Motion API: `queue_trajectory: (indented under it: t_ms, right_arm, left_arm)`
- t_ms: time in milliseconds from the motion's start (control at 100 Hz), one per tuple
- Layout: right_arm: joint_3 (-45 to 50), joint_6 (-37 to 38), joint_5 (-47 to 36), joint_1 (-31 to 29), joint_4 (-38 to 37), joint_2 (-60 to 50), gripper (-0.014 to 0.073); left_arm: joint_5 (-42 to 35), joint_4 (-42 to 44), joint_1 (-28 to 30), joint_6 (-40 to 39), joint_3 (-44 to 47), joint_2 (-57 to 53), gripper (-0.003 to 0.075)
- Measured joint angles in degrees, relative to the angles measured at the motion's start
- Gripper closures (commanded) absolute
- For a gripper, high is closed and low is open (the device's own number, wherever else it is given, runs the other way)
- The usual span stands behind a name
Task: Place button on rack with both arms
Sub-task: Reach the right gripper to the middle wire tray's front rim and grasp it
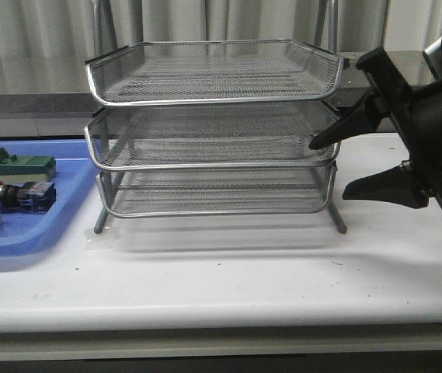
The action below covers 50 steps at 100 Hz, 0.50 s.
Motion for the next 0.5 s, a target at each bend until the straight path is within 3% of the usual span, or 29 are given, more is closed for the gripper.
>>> queue_trajectory:
  t_ms: [500]
  right_arm:
    - [-3.7, -1.3, 2.0, 0.1, 0.2, 2.0, 0.0106]
  left_arm:
    - [0.0, 0.0, 0.0, 0.0, 0.0, 0.0, 0.0741]
